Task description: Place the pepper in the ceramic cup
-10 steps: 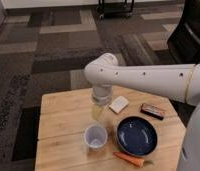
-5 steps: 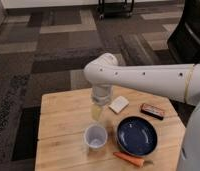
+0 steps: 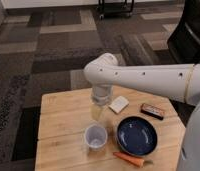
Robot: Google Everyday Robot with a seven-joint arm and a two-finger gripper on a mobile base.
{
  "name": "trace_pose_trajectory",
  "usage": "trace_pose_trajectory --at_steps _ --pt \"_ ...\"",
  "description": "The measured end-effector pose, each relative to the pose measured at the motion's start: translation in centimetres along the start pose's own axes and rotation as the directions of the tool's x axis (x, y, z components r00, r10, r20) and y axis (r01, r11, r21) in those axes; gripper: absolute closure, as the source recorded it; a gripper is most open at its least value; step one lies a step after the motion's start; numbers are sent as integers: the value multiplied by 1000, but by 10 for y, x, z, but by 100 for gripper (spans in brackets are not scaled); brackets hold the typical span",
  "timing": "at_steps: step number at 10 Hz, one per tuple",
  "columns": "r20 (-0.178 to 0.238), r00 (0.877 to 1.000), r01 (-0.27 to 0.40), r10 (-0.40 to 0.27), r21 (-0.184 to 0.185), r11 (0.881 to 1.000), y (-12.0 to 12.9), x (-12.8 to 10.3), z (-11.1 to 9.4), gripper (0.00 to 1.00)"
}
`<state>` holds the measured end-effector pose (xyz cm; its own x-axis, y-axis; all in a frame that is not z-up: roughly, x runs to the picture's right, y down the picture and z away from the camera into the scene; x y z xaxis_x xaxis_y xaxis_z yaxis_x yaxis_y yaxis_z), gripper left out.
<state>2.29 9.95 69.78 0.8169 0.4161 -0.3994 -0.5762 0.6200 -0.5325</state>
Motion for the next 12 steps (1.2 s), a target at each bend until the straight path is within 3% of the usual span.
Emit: trace_pose_trajectory --at_steps 6,12 --pt "-32 999 38 -37 12 999 -8 22 1 35" --pt "-76 993 91 -90 13 996 -12 59 9 35"
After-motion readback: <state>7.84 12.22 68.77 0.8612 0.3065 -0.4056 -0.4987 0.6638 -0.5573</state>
